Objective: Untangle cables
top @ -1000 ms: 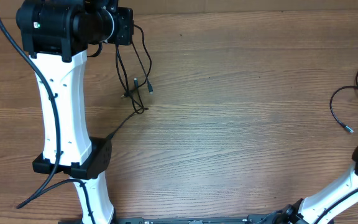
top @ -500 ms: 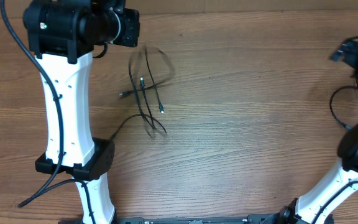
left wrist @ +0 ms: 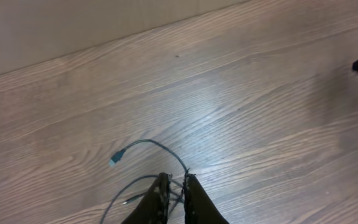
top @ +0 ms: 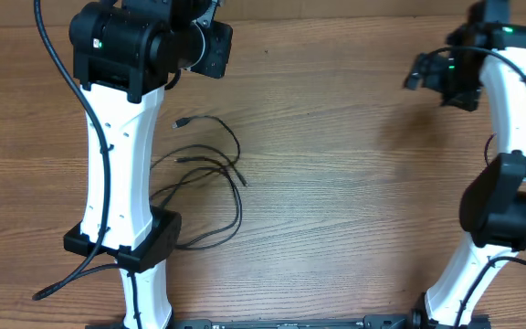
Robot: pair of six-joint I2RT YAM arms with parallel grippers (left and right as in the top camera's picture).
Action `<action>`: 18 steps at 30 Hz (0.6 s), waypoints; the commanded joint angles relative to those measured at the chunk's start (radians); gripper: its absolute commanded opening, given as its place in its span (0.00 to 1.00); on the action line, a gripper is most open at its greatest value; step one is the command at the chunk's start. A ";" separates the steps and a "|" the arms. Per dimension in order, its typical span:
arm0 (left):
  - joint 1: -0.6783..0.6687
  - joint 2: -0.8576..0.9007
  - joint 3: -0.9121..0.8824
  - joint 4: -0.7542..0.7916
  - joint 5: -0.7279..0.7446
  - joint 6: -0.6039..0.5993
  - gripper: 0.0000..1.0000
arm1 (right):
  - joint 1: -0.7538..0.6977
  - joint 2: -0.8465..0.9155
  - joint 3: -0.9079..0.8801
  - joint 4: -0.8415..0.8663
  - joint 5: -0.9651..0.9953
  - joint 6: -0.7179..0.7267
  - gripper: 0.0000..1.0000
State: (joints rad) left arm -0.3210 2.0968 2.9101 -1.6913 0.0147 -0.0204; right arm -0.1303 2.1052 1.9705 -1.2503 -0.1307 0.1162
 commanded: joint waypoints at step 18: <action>0.098 -0.206 0.002 0.002 -0.068 -0.002 0.23 | 0.168 0.002 -0.008 -0.021 0.129 0.067 1.00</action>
State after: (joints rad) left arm -0.2161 2.0338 2.8983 -1.6913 -0.0784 -0.0227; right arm 0.0540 2.1052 1.9705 -1.2732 -0.0383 0.1646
